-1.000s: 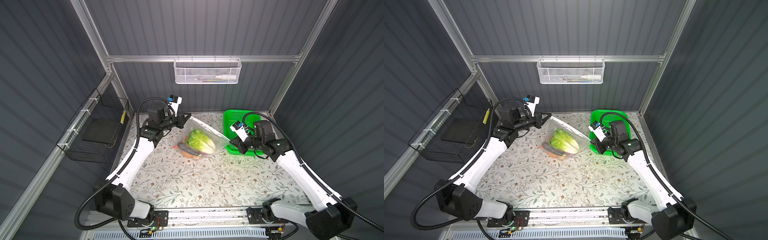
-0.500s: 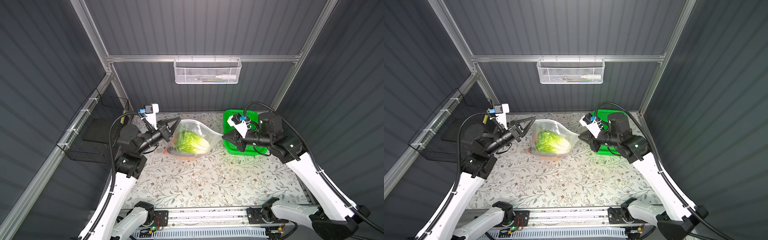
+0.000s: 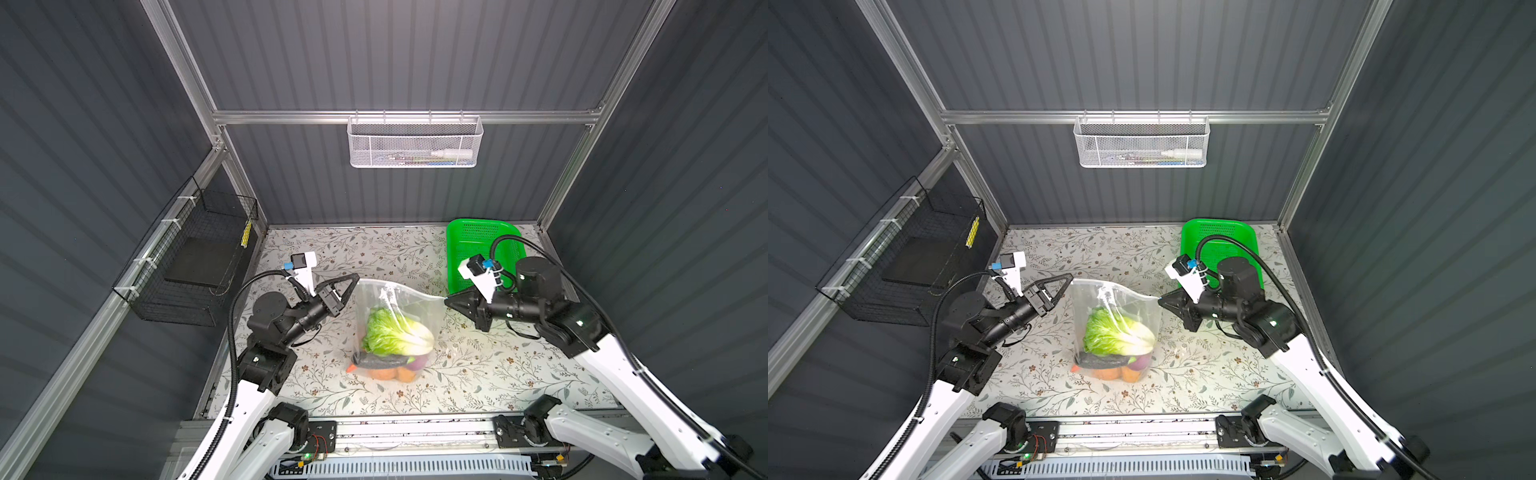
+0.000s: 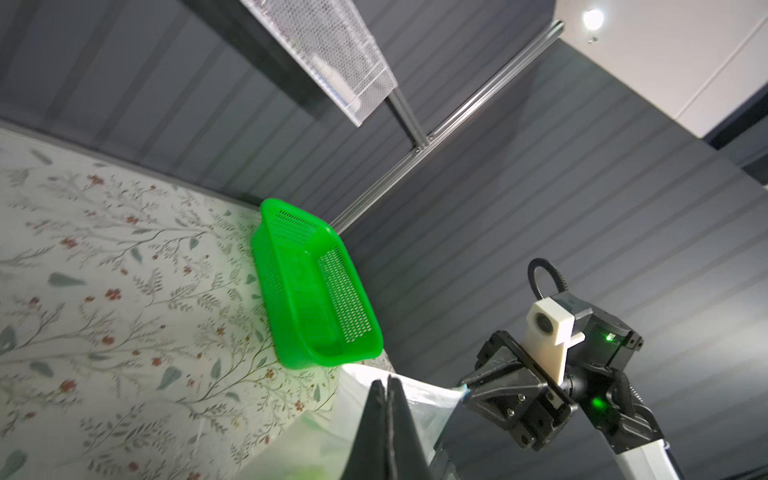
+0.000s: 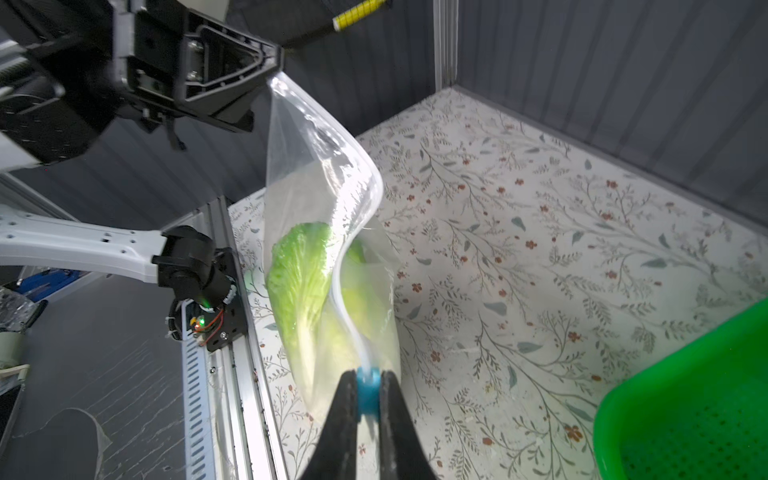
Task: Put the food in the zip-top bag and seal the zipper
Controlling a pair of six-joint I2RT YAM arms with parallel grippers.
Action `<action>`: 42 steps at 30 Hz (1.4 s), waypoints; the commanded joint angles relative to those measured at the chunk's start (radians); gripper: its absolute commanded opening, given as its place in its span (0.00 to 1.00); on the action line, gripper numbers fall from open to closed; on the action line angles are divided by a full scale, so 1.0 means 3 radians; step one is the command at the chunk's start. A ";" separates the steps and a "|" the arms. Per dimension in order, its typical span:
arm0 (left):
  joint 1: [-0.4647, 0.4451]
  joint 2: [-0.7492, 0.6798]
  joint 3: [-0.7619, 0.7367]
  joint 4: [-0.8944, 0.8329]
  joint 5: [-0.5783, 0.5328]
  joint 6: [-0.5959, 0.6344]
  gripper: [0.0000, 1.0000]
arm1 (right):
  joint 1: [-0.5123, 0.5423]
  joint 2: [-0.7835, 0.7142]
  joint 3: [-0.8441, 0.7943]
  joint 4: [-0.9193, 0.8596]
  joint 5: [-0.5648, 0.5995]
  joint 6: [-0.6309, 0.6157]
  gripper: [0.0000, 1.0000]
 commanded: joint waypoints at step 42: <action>0.0711 0.1419 0.0510 -0.0776 -0.2533 0.1488 1.00 | -0.1377 0.1541 0.0639 0.1180 0.1634 0.0156 0.99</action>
